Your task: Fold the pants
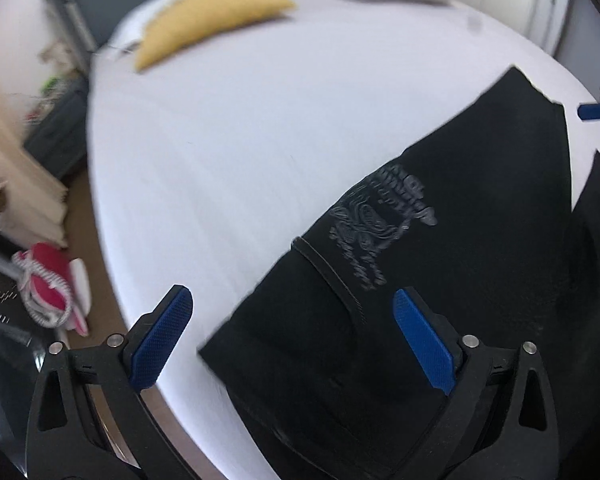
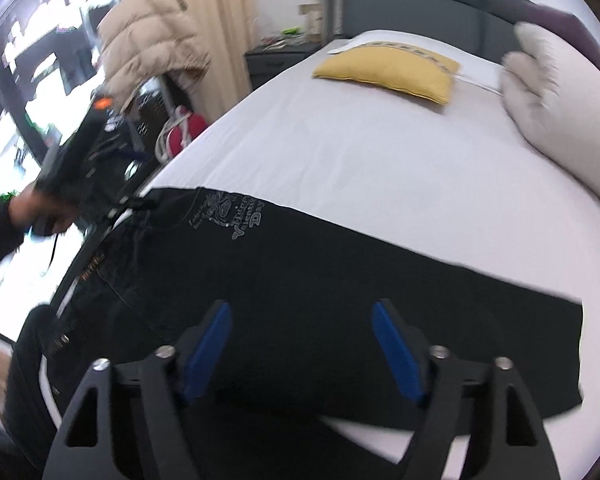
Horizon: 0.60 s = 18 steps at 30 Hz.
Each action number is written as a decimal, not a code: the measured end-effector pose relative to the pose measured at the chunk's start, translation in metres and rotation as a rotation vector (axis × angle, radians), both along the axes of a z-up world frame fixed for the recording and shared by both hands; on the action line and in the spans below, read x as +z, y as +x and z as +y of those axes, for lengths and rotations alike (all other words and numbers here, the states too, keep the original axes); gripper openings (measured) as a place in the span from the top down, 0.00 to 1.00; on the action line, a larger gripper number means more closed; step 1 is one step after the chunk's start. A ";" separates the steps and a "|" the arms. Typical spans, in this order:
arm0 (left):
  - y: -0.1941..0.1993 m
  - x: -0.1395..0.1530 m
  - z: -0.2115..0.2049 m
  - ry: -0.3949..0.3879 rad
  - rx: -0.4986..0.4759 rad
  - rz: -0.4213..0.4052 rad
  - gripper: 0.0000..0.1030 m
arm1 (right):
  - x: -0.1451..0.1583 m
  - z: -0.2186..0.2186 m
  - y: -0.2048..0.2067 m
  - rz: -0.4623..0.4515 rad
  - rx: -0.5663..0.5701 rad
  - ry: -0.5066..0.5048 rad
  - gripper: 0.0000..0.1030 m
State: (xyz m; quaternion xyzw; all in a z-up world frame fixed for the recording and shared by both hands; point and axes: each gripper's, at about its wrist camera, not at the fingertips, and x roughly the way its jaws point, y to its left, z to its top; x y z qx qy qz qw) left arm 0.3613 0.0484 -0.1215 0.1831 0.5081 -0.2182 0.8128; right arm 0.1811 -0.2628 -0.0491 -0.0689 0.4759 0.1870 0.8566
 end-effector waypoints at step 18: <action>0.109 -0.076 -0.006 -0.084 -0.088 0.401 0.50 | -0.045 0.051 0.082 0.063 0.278 -0.056 0.40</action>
